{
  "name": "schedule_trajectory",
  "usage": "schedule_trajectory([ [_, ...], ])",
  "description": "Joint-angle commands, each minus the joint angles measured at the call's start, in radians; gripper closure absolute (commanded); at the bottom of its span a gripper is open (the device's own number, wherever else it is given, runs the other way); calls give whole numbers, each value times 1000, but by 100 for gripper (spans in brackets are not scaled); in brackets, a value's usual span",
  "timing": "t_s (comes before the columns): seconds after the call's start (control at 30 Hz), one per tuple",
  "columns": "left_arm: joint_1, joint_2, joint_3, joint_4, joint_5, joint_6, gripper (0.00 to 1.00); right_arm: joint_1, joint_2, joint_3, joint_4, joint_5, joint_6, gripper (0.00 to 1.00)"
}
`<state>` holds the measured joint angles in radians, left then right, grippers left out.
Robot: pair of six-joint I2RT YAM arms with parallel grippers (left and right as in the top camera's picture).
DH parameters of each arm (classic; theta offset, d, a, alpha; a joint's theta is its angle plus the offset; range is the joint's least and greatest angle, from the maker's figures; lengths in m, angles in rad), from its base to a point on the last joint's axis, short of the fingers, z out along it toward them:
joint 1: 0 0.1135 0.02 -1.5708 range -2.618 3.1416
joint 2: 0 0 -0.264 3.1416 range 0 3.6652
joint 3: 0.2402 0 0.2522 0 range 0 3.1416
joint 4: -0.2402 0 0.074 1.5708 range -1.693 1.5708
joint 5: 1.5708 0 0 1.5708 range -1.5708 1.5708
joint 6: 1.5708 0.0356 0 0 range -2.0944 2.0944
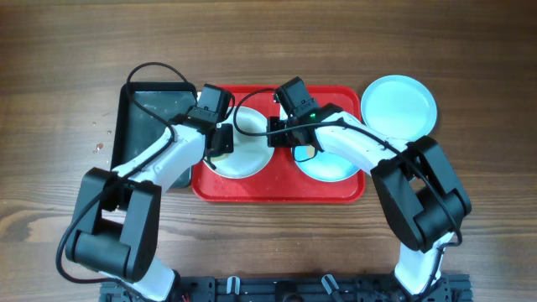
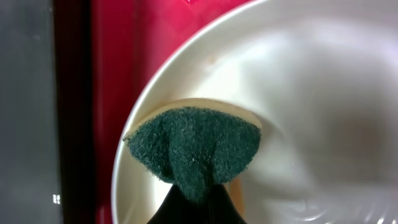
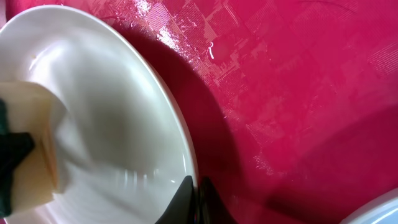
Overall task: Clean dirty plates on tray and stack at the side
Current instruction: 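Scrub the white plate with the sponge while right gripper holds it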
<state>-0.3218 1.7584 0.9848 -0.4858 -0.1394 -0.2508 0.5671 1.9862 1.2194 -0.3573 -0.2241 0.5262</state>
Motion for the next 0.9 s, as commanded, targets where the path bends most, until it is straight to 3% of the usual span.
schedule_trajectory([
  [0.0,-2,62,-21,5,35,-20,96,3,21,-3,3,0,-6,96],
  [0.07,-2,109,-21,21,64,-19,96,3,21,-3,2,-22,-7,96],
  [0.3,-2,155,-21,45,428,-16,96,5,21,-3,2,-47,-28,96],
  [0.5,-1,148,-15,87,570,-16,96,5,21,-3,2,-47,-29,96],
  [0.6,-1,69,27,53,533,-16,96,5,21,-3,2,-46,-29,96],
  [0.73,-1,-156,53,-8,232,-15,96,5,21,-3,2,-46,-28,96],
  [0.8,-1,-201,53,-70,80,-15,96,5,21,-3,2,-46,-29,96],
  [0.87,-1,-190,45,-108,18,-15,96,5,21,-3,2,-46,-28,96],
])
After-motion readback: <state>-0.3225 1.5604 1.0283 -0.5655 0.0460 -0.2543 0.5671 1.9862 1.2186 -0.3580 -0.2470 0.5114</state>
